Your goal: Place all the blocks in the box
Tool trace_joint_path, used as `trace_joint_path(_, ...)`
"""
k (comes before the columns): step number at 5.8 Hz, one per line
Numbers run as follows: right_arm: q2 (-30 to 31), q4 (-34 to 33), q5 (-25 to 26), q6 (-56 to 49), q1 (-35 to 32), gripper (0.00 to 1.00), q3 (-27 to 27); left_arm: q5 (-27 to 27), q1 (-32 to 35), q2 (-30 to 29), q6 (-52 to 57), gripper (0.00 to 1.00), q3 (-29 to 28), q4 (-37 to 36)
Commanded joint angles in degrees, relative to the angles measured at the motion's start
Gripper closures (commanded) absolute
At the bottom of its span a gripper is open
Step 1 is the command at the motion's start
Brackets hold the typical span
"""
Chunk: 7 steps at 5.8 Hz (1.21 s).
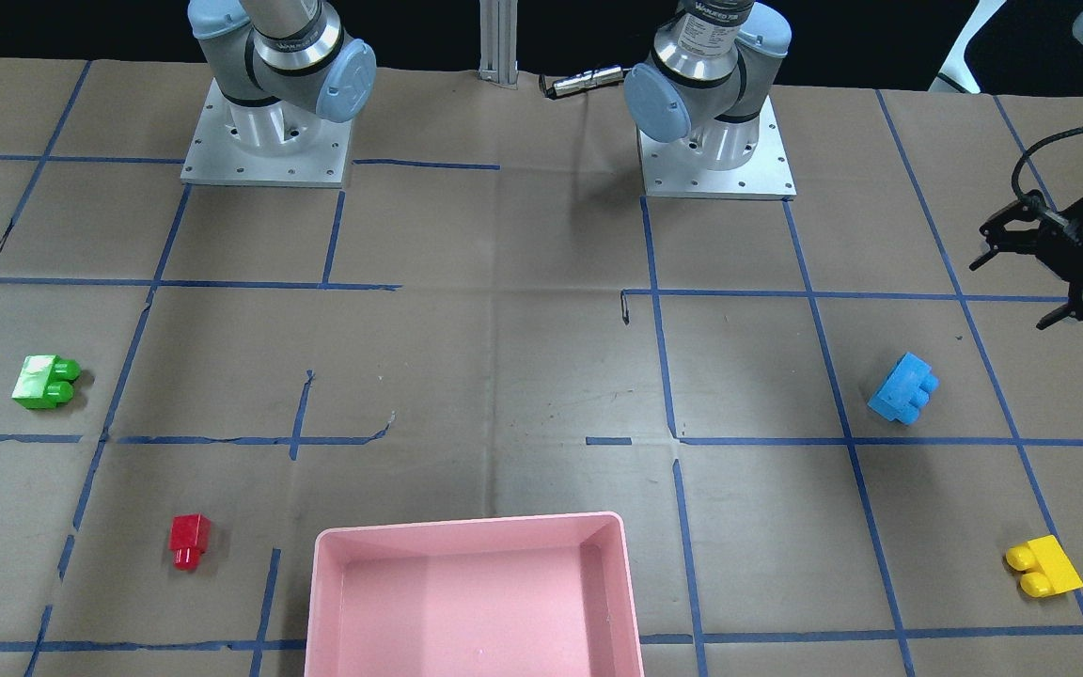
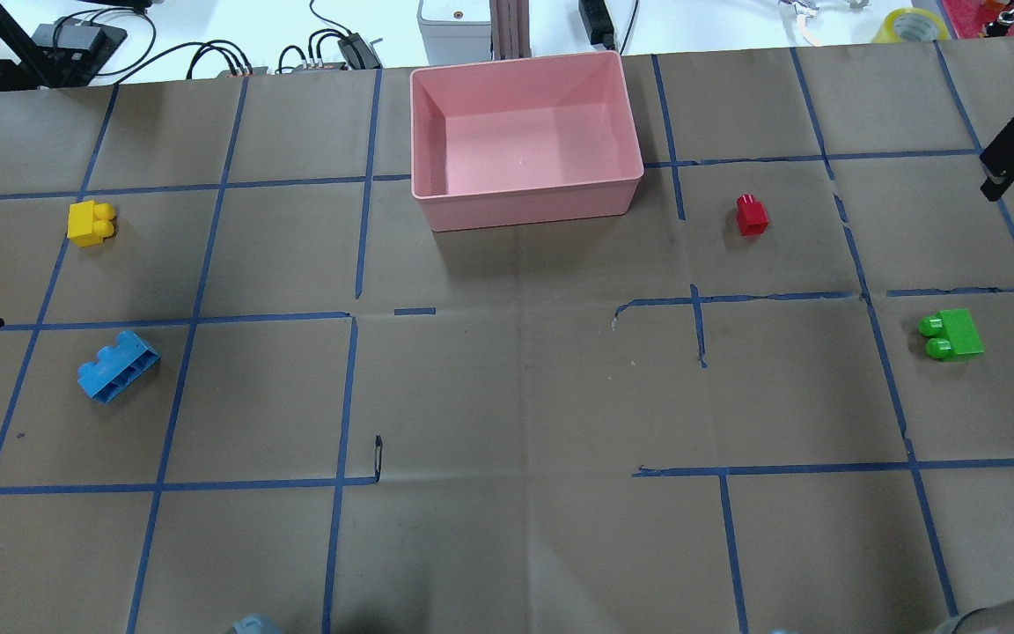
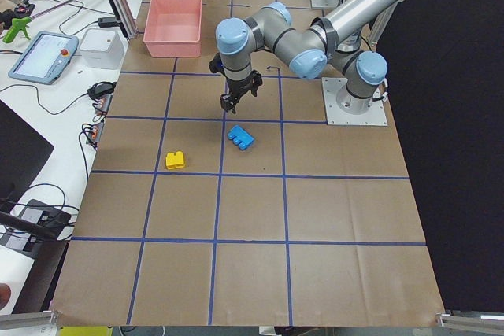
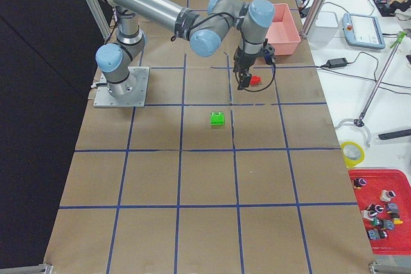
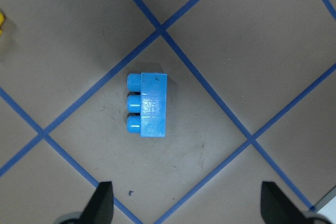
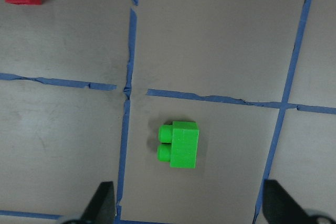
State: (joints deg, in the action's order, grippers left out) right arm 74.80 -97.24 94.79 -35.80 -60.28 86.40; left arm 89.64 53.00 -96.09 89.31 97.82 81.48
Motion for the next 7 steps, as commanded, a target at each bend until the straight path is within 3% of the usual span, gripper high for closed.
trace_joint_path(1, -1.84, -6.18, 0.74, 0.55, 2.01, 0.07, 7.41, -0.08, 1.75, -3.39, 3.41, 0.01, 5.85, -12.86)
trace_joint_path(2, -1.24, -13.43, 0.66, 0.82, 4.01, 0.11, 12.86, -0.26, 1.75, -7.06, 3.07, 0.01, 8.06, -19.97)
trace_joint_path(4, 0.87, -20.17, 0.75, -0.13, 4.47, 0.11, 22.27, -2.63, 1.67, -12.35, 1.67, 0.01, 8.7, -23.82)
trace_joint_path(5, 0.35, -20.97, 0.75, -1.62, 4.65, 0.11, 24.32, -2.72, 1.4, -12.98, 0.87, 0.01, 10.35, -24.61)
trace_joint_path(7, -0.7, -29.63, 0.49, -8.22, 6.65, 0.11, 27.84, -2.54, 1.31, -13.42, 0.95, 0.01, 15.09, -31.09)
